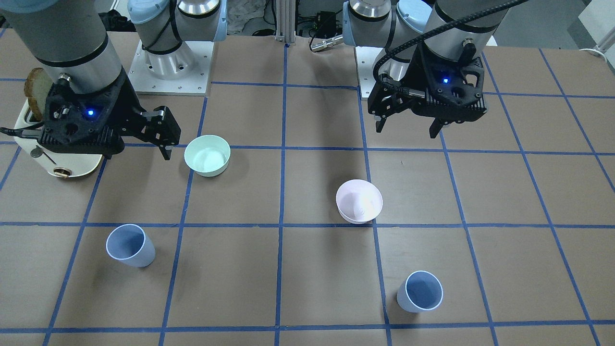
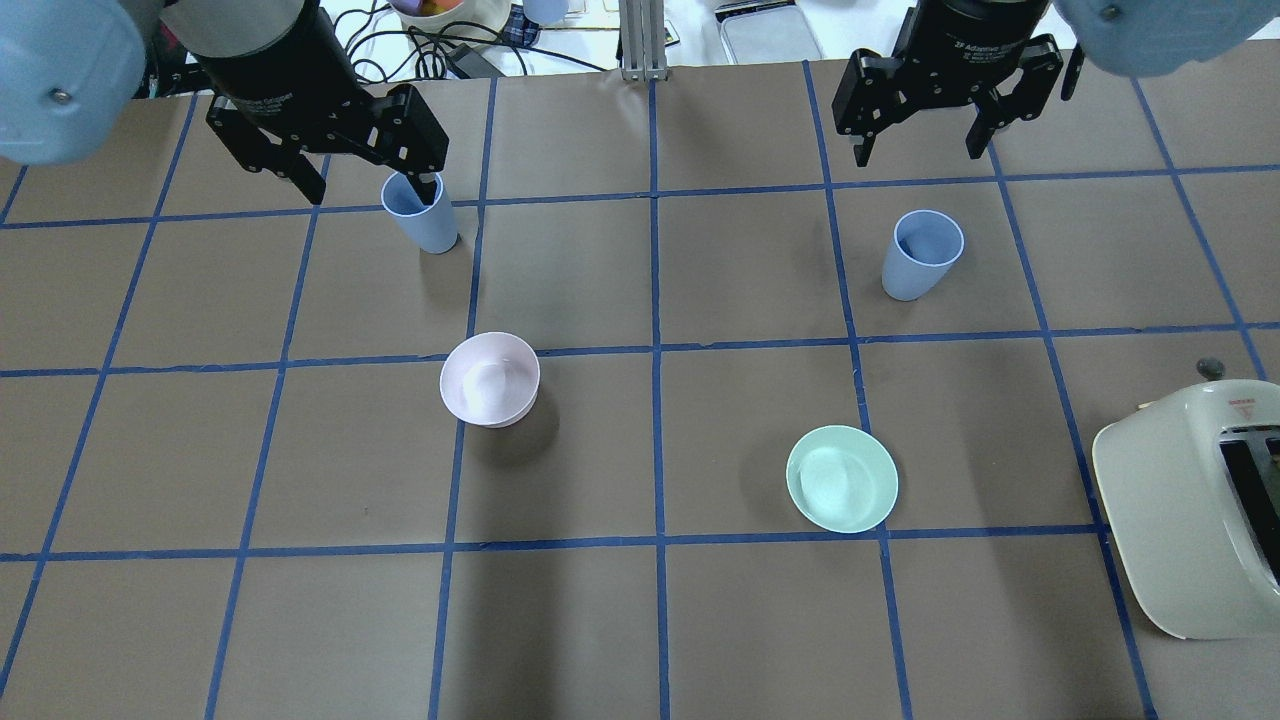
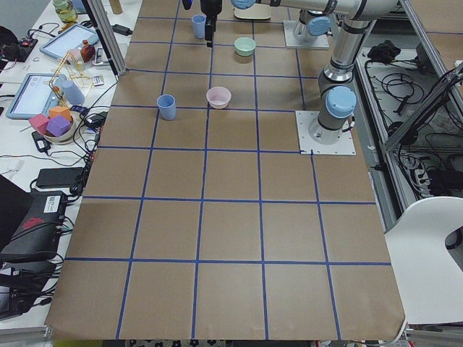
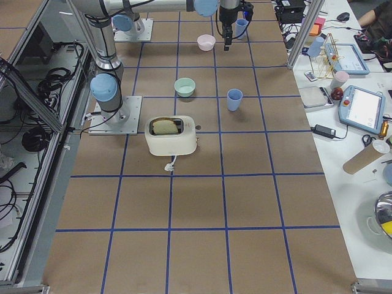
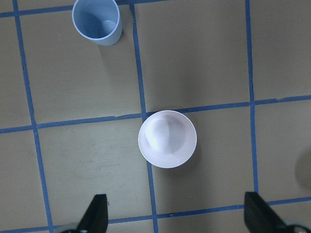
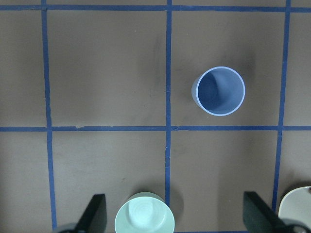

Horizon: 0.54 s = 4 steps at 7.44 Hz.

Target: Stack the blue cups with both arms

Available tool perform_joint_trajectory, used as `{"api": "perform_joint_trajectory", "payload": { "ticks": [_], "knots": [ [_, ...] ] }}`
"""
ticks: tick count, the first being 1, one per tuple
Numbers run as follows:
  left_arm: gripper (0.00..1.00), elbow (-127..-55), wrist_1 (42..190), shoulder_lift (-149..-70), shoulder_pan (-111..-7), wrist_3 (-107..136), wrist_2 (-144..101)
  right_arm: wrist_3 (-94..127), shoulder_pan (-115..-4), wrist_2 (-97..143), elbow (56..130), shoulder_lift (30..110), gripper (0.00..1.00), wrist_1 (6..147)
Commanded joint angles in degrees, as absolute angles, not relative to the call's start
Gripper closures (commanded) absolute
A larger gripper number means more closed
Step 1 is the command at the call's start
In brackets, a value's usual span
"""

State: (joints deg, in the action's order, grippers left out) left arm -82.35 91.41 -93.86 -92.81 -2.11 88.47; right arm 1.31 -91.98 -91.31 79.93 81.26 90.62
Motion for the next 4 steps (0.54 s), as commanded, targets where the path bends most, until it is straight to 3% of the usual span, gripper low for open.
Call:
{"api": "perform_joint_trajectory", "payload": {
  "ticks": [1,4],
  "knots": [
    [0.00,-82.35,91.41,-93.87,-92.81,-2.11,88.51,1.32,-91.93,-91.32,79.98,81.21,0.00,90.53],
    [0.00,-82.35,91.41,-93.95,-92.90,-2.20,88.42,1.14,-91.41,-91.41,80.24,80.51,0.00,91.31]
  ]
}}
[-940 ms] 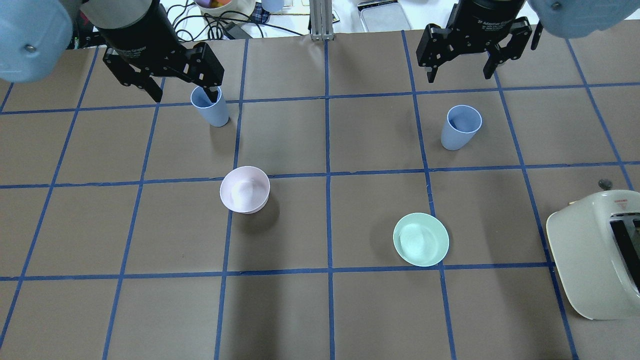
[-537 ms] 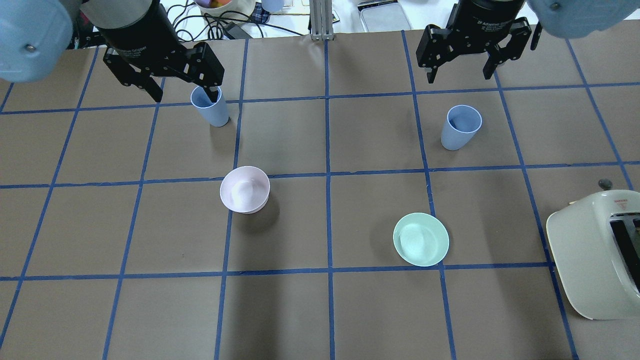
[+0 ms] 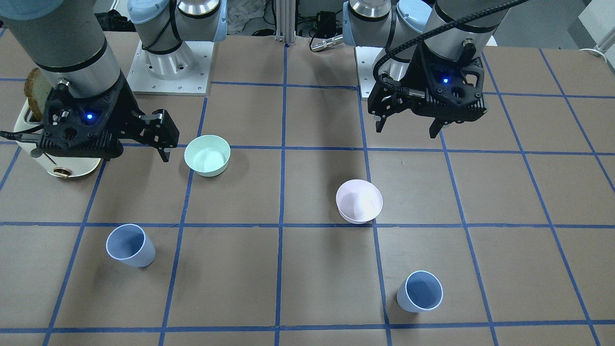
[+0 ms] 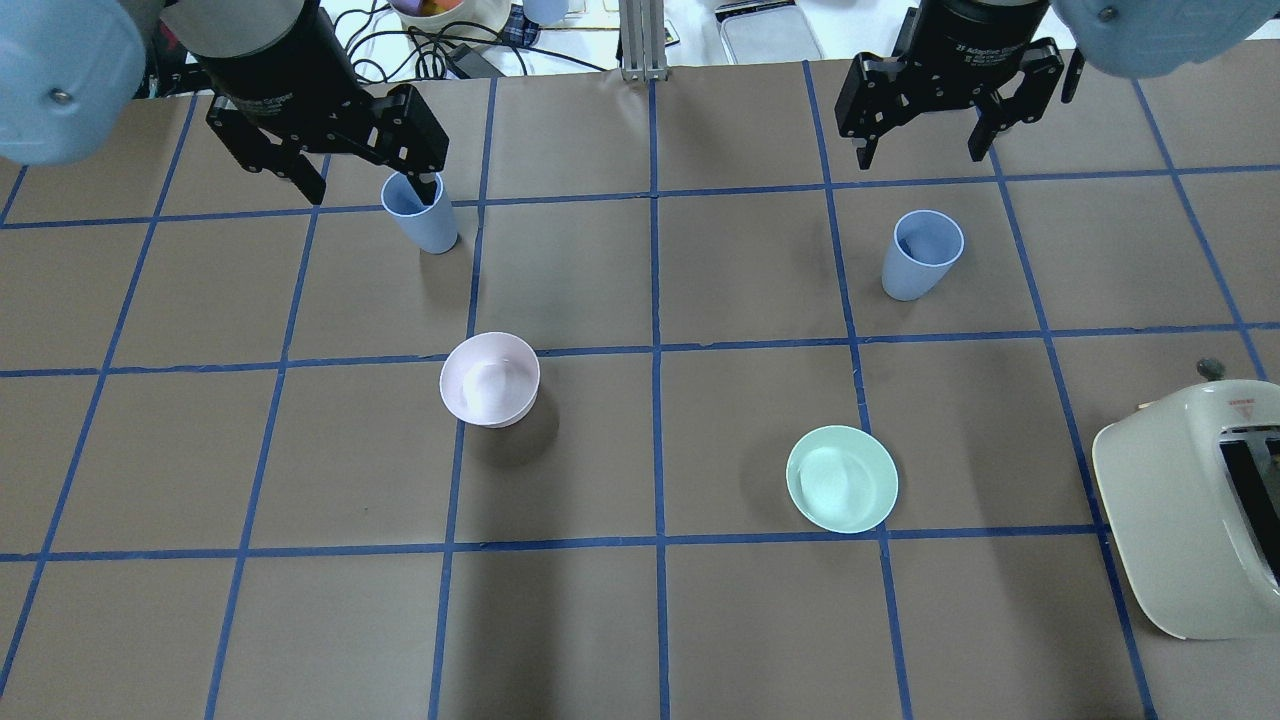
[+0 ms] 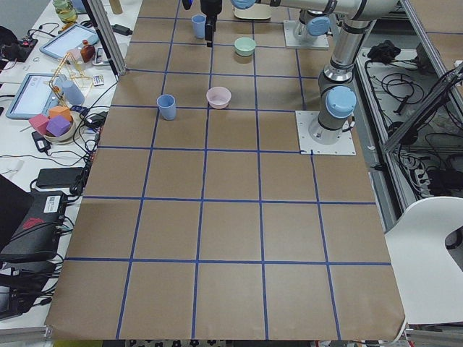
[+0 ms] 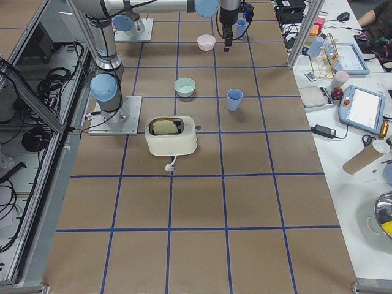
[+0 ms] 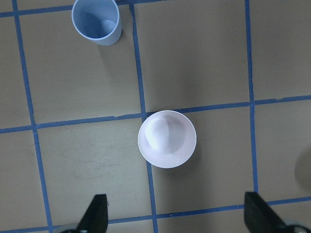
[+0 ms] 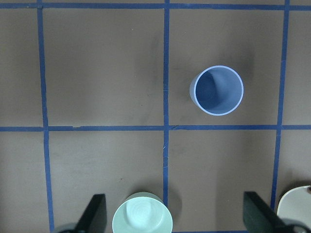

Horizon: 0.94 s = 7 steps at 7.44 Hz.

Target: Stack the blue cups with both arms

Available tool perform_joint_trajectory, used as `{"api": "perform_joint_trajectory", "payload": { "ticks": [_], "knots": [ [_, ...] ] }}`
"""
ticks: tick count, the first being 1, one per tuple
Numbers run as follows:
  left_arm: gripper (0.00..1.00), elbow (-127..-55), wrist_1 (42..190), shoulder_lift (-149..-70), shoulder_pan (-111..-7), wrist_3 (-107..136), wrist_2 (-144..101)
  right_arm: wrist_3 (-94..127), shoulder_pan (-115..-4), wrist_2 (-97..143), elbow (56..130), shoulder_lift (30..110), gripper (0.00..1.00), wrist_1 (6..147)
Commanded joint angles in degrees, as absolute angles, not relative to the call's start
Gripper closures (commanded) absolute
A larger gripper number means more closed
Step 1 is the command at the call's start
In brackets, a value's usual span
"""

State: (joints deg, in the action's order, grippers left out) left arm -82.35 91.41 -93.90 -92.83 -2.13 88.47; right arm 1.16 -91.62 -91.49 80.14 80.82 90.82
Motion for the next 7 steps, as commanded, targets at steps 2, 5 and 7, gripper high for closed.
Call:
{"api": "perform_joint_trajectory", "payload": {
  "ticks": [2,5,7],
  "knots": [
    [0.00,-82.35,91.41,-93.96,-92.64,-2.20,88.33,-0.60,-87.22,-91.76,81.55,76.23,0.00,96.29],
    [0.00,-80.25,86.10,-103.31,-91.50,-2.02,88.15,-6.50,-81.31,-91.50,89.44,71.47,0.00,109.71],
    [0.00,-79.98,74.77,-113.07,-91.23,-2.37,88.24,-6.50,-80.07,-91.14,94.20,66.64,0.00,118.79]
  ]
}}
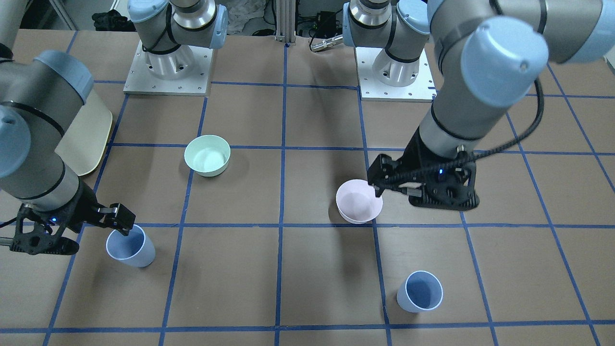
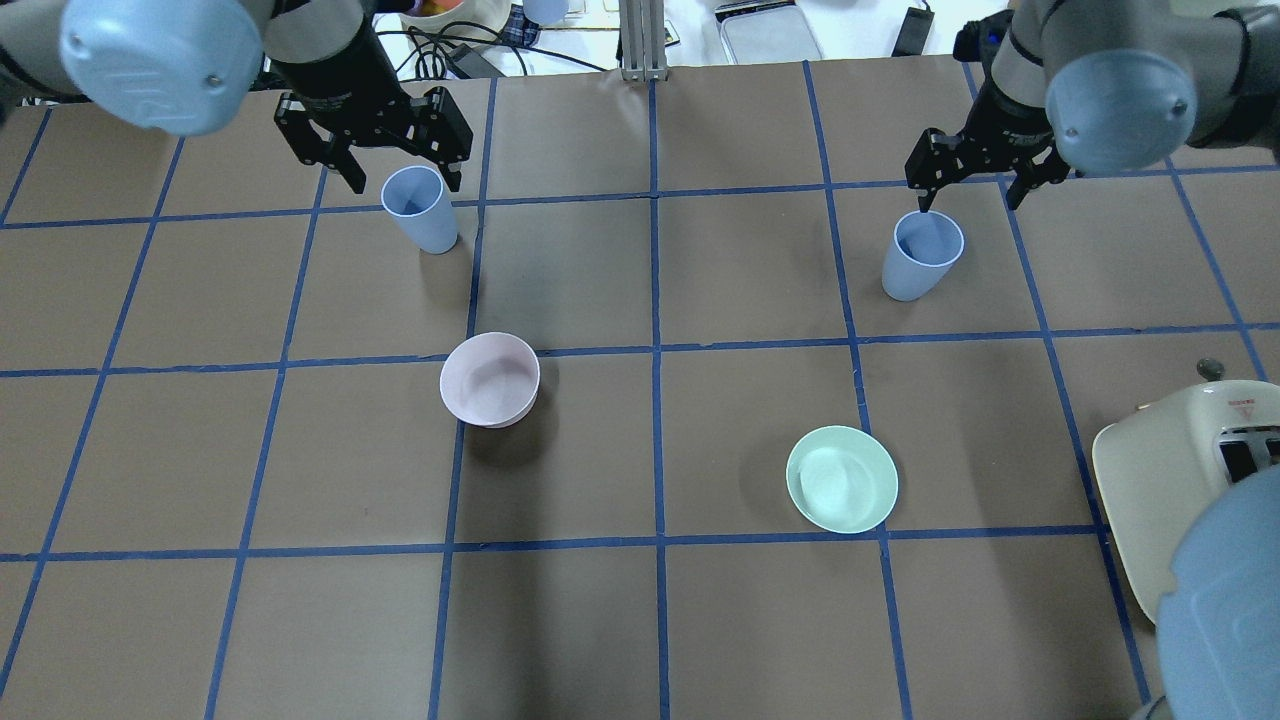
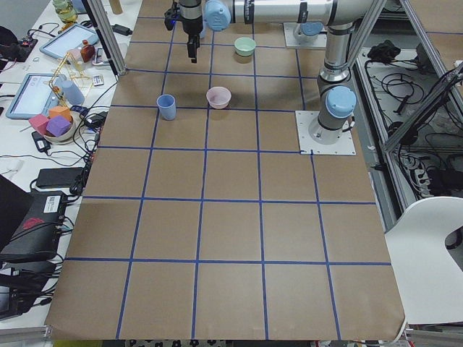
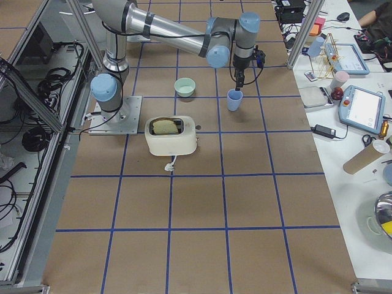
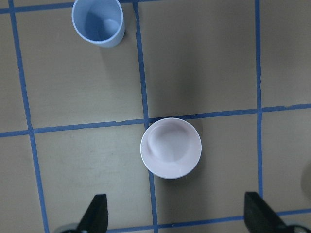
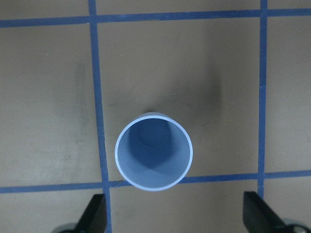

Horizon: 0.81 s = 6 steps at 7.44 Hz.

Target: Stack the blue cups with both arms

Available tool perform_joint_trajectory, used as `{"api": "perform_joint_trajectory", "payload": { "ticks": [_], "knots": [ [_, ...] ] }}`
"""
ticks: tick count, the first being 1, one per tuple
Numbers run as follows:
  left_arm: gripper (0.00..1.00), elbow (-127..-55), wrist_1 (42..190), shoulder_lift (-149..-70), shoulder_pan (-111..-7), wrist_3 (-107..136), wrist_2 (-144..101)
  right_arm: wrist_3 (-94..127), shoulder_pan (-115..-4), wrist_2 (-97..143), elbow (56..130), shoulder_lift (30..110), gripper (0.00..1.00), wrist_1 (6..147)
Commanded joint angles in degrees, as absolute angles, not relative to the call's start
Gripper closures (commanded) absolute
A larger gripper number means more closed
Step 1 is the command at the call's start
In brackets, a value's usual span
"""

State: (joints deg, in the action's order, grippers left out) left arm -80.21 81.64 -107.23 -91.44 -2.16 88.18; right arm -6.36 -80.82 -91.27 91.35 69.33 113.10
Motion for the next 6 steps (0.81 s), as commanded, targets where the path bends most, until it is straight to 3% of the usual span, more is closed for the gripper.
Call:
{"api": "perform_joint_trajectory", "payload": {
  "ticks": [1,2,3,4,5,6],
  "knots": [
    [0.00,-79.20,69.49,-117.47,-90.97,-2.37,88.33,-6.50,-79.98,-91.14,94.48,65.93,0.00,119.44],
    [0.00,-76.84,68.39,-121.69,-90.44,-2.46,90.94,-6.42,-79.98,-91.14,94.48,65.31,0.04,119.44],
    [0.00,-74.55,68.38,-124.60,-90.35,-3.16,93.58,-6.50,-79.98,-89.84,94.66,65.04,0.15,119.01],
    [0.00,-73.40,68.38,-126.72,-90.35,-3.69,93.95,-6.50,-79.98,-89.82,94.75,65.04,0.39,118.92],
    [0.12,-73.13,68.38,-127.96,-90.35,-3.69,93.96,-6.50,-79.98,-89.65,94.75,64.69,0.69,119.00],
    [0.40,-73.21,68.29,-128.40,-90.35,-3.69,93.87,-6.50,-79.98,-89.47,94.75,64.34,0.89,119.00]
  ]
}}
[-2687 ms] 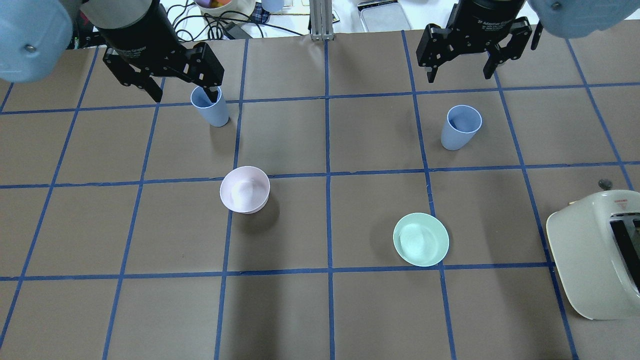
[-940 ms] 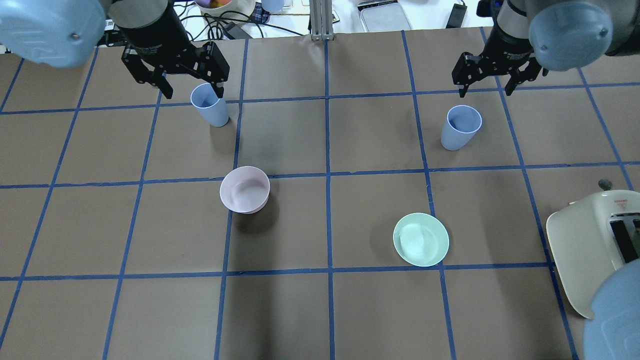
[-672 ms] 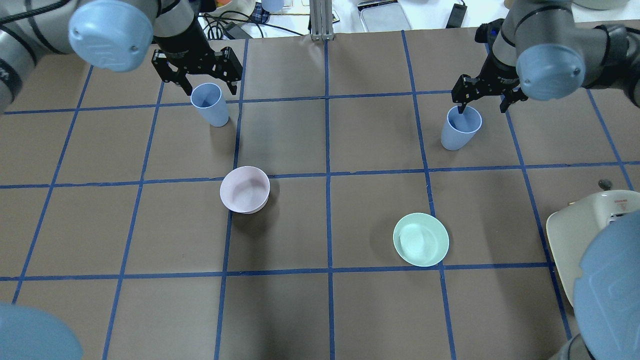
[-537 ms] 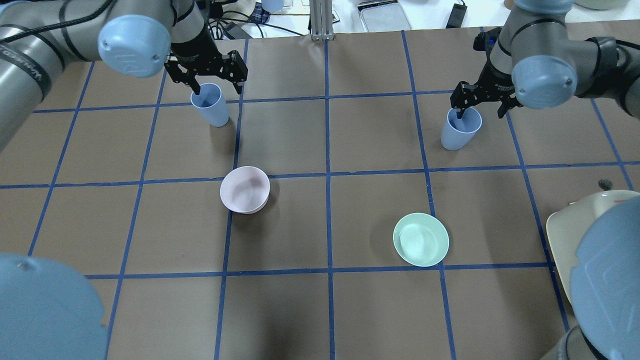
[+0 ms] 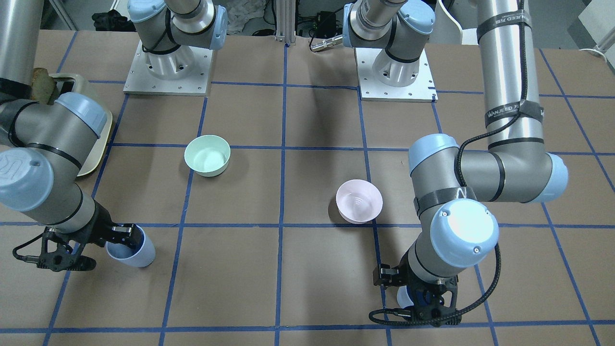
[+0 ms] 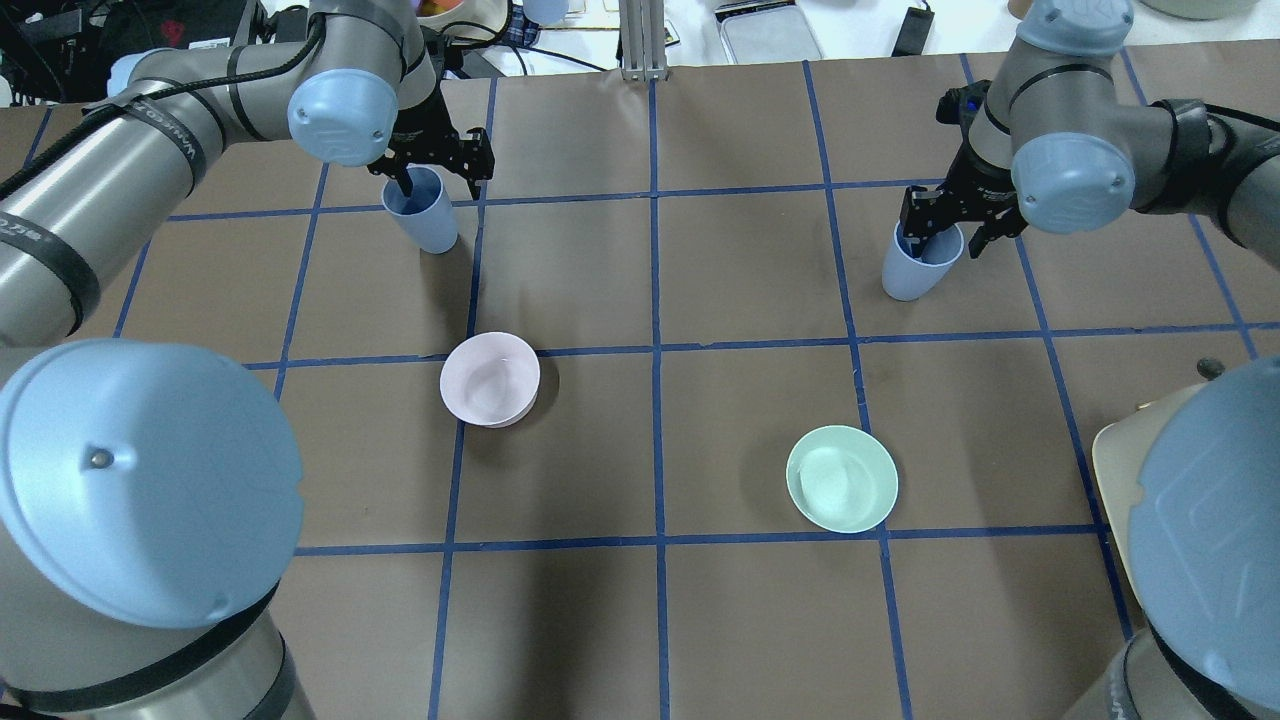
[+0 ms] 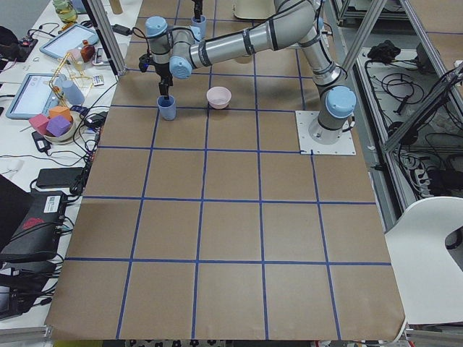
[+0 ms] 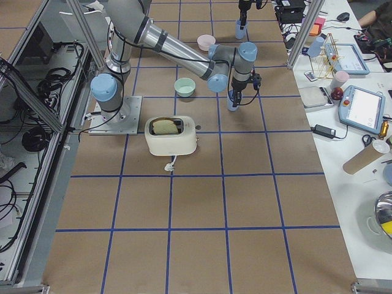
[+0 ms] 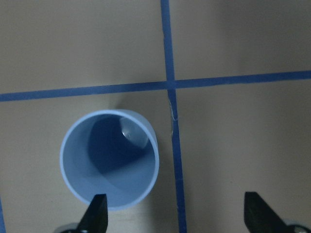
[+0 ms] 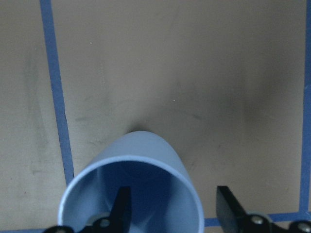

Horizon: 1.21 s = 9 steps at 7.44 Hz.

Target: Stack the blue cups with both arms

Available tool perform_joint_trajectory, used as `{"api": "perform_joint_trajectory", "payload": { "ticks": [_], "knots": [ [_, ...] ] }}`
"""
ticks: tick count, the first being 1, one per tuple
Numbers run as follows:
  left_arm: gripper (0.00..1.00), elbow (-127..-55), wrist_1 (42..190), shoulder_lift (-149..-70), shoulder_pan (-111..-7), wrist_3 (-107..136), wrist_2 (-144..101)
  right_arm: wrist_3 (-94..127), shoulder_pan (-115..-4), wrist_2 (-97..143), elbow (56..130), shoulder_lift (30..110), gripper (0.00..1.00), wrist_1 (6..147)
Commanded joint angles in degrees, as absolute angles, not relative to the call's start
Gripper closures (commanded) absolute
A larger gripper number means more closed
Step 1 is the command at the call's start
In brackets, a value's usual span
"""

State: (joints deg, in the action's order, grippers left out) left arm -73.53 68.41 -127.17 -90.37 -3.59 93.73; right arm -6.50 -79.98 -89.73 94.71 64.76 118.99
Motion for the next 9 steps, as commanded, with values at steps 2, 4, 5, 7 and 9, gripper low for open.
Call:
{"api": "perform_joint_trajectory", "payload": {
  "ticks": [2,4,5,7,9],
  "knots": [
    [1.00,-73.21,67.85,-128.76,-90.44,-3.34,93.96,-6.76,-79.89,-88.60,94.05,64.60,1.00,119.00],
    [1.00,-73.30,67.85,-127.01,-91.74,-2.73,93.26,-6.94,-79.89,-88.51,93.26,64.95,1.00,118.83],
    [1.00,-72.95,68.11,-125.44,-93.85,-2.20,92.90,-6.94,-79.89,-88.51,92.64,64.95,1.00,118.48],
    [1.00,-72.95,68.03,-125.23,-102.26,7.14,91.67,-6.42,-80.07,-87.63,89.84,66.43,1.00,114.90],
    [1.00,-73.82,68.81,-125.25,-109.39,14.40,91.41,-6.33,-80.33,-87.71,86.41,66.01,1.00,111.55]
  ]
}}
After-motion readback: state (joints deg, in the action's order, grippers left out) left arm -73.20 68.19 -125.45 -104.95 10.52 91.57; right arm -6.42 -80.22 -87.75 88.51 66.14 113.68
